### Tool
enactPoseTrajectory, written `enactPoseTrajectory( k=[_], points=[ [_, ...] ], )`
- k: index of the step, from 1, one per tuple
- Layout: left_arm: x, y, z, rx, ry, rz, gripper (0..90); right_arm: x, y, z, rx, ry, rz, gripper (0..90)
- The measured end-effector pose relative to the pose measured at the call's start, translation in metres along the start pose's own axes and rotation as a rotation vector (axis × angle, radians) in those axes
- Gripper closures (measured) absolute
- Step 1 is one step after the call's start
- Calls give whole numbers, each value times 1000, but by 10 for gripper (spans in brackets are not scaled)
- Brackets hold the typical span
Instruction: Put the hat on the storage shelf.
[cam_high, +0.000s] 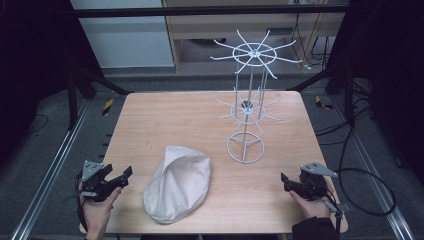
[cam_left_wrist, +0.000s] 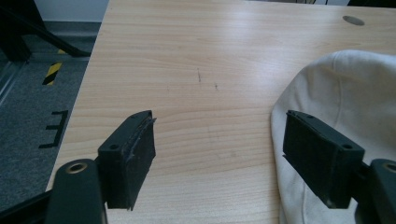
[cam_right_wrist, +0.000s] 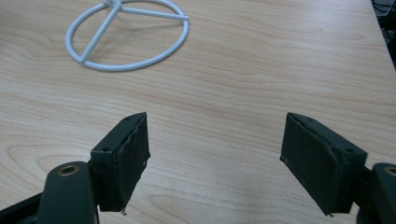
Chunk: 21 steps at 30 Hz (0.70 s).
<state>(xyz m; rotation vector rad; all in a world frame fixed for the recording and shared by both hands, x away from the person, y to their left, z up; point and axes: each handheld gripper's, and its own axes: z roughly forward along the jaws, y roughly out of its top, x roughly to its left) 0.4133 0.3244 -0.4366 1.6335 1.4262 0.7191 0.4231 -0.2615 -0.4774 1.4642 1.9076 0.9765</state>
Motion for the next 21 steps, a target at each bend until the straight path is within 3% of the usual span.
enactPoseTrajectory(
  k=[6, 12, 21],
  points=[
    [-2, 5, -9, -33, -7, 1, 271, 6, 3, -2, -9, 13, -3, 256],
    [-8, 8, -12, -21, -22, 22, 271, 10, 5, -6, -19, 2, -14, 261],
    [-26, 12, -14, -10, -76, 62, 272, 10, 6, -6, -17, -19, -21, 259]
  ],
)
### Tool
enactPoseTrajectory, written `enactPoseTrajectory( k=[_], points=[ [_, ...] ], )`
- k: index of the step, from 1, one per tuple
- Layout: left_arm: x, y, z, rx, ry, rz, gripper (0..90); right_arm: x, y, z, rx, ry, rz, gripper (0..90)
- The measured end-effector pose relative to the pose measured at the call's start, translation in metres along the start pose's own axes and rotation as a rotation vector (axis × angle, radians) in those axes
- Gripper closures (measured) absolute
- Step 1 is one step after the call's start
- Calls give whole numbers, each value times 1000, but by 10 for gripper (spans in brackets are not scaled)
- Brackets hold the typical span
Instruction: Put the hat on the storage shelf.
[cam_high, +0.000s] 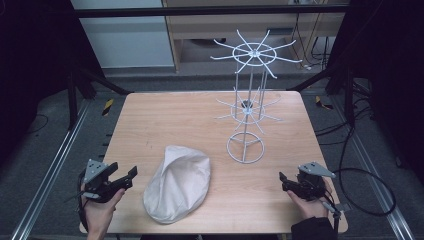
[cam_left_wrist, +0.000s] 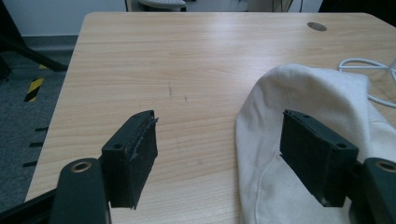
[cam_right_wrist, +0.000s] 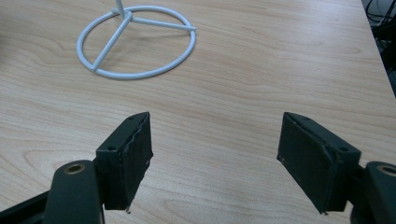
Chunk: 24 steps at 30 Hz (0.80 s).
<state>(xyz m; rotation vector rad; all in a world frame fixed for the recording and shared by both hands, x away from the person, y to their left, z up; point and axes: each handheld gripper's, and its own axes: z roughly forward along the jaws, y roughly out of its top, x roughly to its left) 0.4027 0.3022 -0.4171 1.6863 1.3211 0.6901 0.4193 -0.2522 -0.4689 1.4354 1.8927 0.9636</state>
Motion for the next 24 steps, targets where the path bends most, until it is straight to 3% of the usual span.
enactPoseTrajectory(
  k=[24],
  points=[
    [-36, 17, -6, 30, -115, 76, 291, 2, -1, 3, 1, -3, -16, 250]
  ],
)
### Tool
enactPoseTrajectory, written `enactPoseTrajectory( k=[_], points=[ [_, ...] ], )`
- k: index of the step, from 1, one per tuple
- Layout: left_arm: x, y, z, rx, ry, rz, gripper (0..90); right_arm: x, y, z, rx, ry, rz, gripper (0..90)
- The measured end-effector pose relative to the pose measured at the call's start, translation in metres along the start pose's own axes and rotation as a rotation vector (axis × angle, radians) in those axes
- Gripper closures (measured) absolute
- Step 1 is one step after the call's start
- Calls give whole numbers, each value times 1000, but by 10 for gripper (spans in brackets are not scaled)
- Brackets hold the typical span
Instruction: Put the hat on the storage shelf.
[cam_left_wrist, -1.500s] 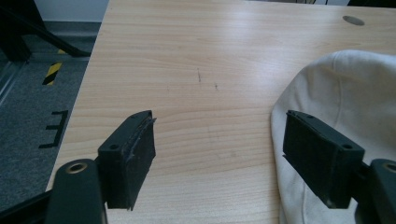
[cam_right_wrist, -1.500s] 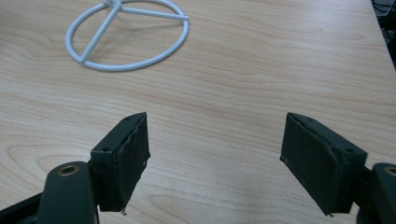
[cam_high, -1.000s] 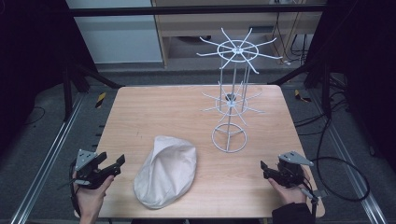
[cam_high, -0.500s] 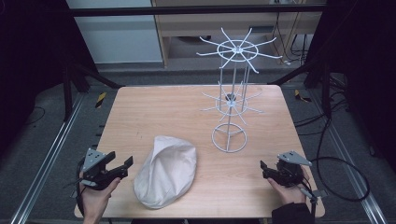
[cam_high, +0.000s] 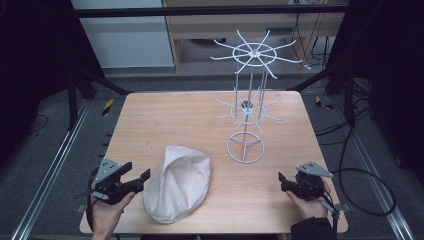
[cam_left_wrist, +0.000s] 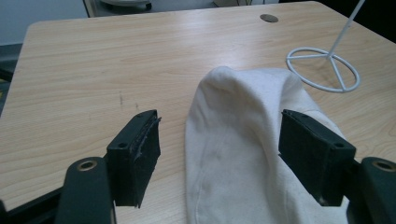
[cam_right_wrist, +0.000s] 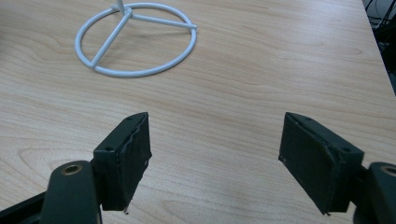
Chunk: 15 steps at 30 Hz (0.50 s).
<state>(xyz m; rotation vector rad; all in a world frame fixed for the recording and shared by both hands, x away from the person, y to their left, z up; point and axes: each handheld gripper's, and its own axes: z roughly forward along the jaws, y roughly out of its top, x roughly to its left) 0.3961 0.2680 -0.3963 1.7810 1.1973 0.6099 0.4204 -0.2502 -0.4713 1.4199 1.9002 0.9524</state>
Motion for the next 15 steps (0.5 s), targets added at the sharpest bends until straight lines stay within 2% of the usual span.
enactPoseTrajectory(
  k=[9, 15],
  points=[
    [-11, 14, -3, -6, -36, 47, 308, 0, -1, 0, 7, 6, -1, 272],
    [-15, 23, 5, 7, -49, 50, 313, 1, 0, -1, 6, 7, -2, 275]
  ],
)
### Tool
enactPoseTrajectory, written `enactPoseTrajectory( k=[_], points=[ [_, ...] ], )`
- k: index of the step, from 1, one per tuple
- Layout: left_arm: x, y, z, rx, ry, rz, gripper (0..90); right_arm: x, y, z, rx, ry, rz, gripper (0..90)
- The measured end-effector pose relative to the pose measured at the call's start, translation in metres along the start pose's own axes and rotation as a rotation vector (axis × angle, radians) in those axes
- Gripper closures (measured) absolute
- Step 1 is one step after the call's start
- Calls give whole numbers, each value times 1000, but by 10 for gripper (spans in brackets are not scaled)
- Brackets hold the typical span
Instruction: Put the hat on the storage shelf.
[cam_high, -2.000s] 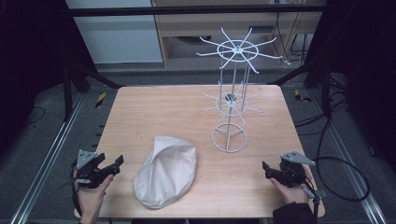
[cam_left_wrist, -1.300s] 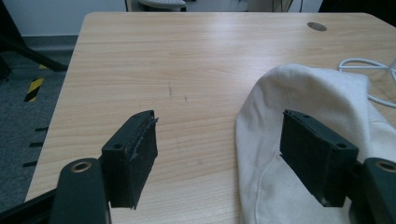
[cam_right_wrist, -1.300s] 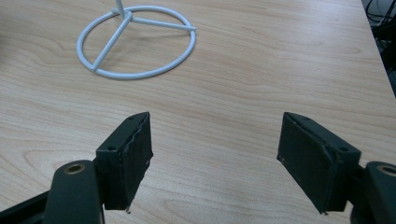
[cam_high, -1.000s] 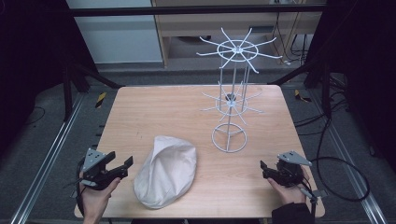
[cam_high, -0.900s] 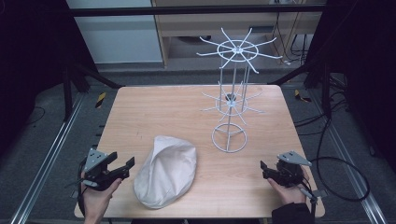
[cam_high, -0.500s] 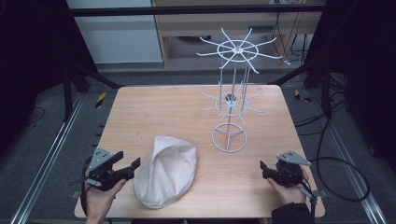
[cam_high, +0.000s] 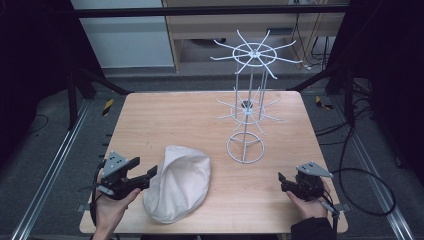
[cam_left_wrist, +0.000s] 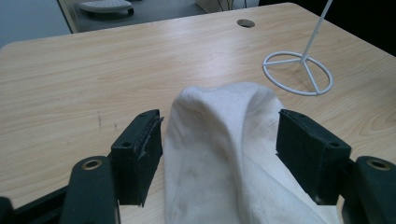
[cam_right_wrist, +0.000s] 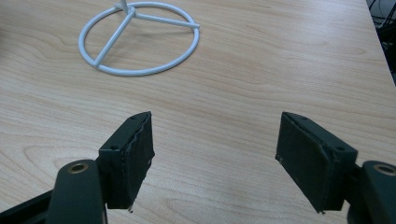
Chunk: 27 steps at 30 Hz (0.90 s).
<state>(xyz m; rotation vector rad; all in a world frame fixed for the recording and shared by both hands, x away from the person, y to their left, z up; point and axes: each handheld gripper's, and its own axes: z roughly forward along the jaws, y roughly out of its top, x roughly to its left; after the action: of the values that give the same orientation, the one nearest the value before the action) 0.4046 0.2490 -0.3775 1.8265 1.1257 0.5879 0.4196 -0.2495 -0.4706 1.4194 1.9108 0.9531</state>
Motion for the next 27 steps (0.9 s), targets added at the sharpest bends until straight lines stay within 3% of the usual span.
enactPoseTrajectory(
  k=[13, 27],
  points=[
    [-11, 19, 20, 16, -38, -2, 334, 0, 0, 0, 1, 7, -2, 278],
    [-17, 8, 41, 114, -28, 38, 342, -1, 0, 0, 5, 18, -15, 289]
  ],
)
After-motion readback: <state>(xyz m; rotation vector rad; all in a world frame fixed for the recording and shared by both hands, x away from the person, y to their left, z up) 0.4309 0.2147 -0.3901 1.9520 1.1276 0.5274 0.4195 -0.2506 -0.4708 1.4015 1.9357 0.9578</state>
